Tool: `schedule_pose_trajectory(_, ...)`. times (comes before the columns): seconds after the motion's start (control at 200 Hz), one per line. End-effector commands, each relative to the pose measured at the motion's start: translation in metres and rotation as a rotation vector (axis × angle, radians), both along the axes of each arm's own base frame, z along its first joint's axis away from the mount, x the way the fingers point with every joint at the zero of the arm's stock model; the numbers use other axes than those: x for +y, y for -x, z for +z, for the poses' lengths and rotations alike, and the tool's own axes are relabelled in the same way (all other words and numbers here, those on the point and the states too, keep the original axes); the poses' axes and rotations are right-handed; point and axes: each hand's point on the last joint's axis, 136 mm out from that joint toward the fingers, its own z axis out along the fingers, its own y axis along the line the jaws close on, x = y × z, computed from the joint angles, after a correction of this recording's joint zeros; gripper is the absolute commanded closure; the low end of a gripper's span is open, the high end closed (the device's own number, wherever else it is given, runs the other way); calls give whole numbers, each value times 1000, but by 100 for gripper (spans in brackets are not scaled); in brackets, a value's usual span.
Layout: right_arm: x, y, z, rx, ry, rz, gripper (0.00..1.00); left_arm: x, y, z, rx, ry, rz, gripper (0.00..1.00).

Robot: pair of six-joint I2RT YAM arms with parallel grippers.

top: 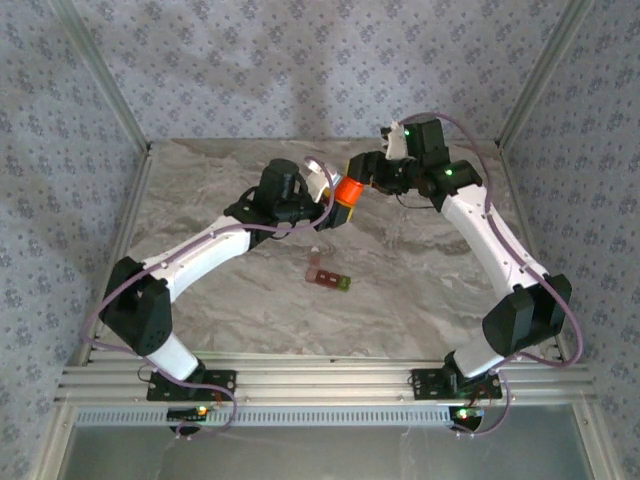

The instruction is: Sort the pills into containers

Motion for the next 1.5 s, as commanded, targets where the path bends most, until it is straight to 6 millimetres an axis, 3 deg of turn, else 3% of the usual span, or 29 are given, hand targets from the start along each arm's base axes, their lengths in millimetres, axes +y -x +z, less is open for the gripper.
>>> schedule_pose_trajectory(0.0, 1, 4, 10, -19, -18, 37, 55, -4, 1, 27, -58, 43, -11, 100)
schedule_pose_trajectory(0.14, -13, 2, 23, -119, -82, 93, 57, -4, 4, 33, -45, 81, -19, 100)
schedule_pose_trajectory(0.4, -45, 2, 51, -339, -195, 192, 54, -8, 14, 56, 17, 194, -78, 100)
schedule_pose_trajectory(0.725, -35, 4, 48, -305, -195, 194, 57, -9, 12, 52, 18, 170, -79, 100)
schedule_pose_trajectory(0.82, -43, -4, 40, -273, -191, 126, 57, -8, 11, 50, 12, 161, -73, 100)
schedule_pose_trajectory(0.945, -84, -27, 8, -168, -151, -95, 56, -6, 10, 46, 6, 149, -62, 100)
schedule_pose_trajectory(1.065, -109, -30, -32, -68, -53, -220, 53, 1, 11, 39, 3, 131, -36, 100)
schedule_pose_trajectory(1.204, -123, -21, -87, 24, 123, -272, 50, 13, 12, 28, 3, 111, 7, 100)
schedule_pose_trajectory(1.224, -125, -14, -109, 67, 160, -276, 50, 15, 13, 26, 1, 108, 14, 100)
schedule_pose_trajectory(1.309, -131, -1, -150, 136, 278, -283, 51, 24, 17, 18, 1, 91, 41, 100)
schedule_pose_trajectory(1.499, -135, 21, -213, 225, 479, -276, 52, 48, 30, -4, 23, 34, 105, 100)
